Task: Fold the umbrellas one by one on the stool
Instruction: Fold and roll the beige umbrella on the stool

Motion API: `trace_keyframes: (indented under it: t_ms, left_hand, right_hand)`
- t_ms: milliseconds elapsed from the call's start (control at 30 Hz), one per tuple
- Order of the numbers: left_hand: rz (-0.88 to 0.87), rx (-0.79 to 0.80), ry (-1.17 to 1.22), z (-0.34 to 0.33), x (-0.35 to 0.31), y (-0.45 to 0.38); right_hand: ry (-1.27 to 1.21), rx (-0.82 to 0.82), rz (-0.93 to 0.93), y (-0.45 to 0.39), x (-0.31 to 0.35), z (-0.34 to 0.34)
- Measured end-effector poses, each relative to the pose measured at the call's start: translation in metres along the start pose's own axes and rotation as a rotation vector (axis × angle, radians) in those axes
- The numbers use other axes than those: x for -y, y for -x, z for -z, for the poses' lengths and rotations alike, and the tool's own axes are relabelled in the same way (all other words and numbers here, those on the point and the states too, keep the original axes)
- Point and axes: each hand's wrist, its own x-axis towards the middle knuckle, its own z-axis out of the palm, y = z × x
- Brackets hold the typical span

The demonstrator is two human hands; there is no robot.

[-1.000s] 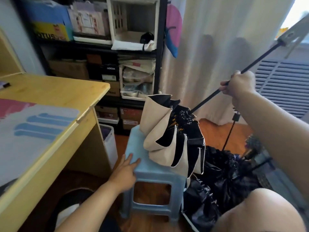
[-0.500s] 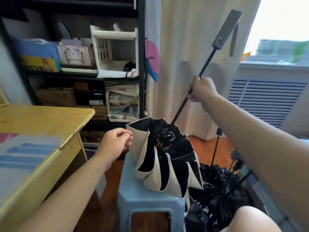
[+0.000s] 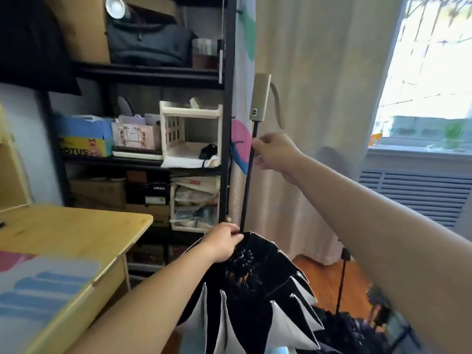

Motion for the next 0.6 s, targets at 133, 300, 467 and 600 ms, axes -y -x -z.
trace_keyframes:
  t_ms: [133,300,467,600]
  left_hand:
    - [-0.008,0.026,0.063,0.0,0.007,-0.008]
    - [0.002,0.104,0.125,-0.003,0.006,-0.011]
    - [-0.034,0.055,0.247,-0.009,0.002,-0.001]
    - [0.015,0.036,0.373,-0.021,0.013,0.013]
  right_hand:
    - [0.065,-0.307,0.226,-0.014,0.023,0.039]
    - [0.256,-0.108,0.433,-0.031,0.057,0.071]
    - [0.13,-0.118,0.409,-0.037,0.055,0.066]
    - [0.099,-0.26,0.514,-0.028,0.045,0.057]
